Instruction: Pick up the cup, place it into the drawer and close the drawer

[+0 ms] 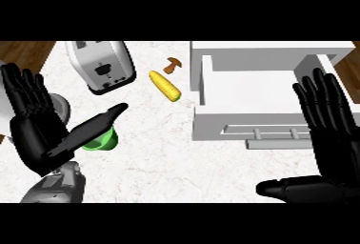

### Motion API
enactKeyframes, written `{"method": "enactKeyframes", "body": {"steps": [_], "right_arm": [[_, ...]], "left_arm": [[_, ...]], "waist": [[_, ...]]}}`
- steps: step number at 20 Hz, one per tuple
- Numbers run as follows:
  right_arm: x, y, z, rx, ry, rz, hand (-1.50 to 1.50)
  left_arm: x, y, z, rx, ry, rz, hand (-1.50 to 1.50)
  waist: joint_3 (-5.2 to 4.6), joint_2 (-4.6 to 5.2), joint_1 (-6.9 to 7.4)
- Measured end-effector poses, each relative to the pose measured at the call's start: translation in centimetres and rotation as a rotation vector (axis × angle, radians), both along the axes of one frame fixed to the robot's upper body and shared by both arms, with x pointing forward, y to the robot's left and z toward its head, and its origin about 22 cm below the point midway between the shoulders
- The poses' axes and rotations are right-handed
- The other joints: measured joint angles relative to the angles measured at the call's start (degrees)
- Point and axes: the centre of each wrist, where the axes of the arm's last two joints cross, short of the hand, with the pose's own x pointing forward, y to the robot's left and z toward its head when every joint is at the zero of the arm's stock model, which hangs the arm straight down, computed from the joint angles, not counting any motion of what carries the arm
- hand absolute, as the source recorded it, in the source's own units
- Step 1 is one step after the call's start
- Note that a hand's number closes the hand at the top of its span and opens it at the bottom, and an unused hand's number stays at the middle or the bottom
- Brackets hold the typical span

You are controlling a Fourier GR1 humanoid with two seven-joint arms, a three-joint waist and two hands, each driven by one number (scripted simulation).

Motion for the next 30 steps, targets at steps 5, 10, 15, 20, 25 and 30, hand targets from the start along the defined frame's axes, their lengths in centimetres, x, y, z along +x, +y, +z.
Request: {"method": "enactKeyframes", "body": {"steps": [5,10,15,20,25,30], "right_arm": [[-0.1,0.4,0.0,0.001,0.009,0.01,-1.5],[-0.4,0.0,0.1,0.008,0.017,0.016,-1.5],[-0.7,0.2,0.0,0.01,0.011,0.014,-1.5],[0.1,0.2,0.2,0.004,0.0,0.01,-1.5],[1.2,0.0,0.3,0.013,-0.004,0.001,-1.5],[1.1,-0.5,0.3,0.002,-0.006,0.004,-1.5]], "left_arm": [[1.3,-1.8,-0.8,-0.031,0.009,0.038,-1.5],[2.3,-2.4,-0.5,-0.043,0.012,0.058,-1.5],[2.6,-2.7,-1.4,-0.055,0.032,0.075,-1.5],[3.0,-2.9,-2.3,-0.07,0.057,0.093,-1.5],[1.7,-3.0,-3.6,-0.09,0.089,0.11,-1.5],[1.3,-1.1,-5.7,-0.114,0.128,0.146,-1.5]], "waist": [[0.02,-0.07,0.21],[0.03,-0.1,0.27],[0.04,-0.11,0.3],[0.03,-0.1,0.36],[0.03,-0.11,0.48],[0.03,-0.1,0.46]]}}
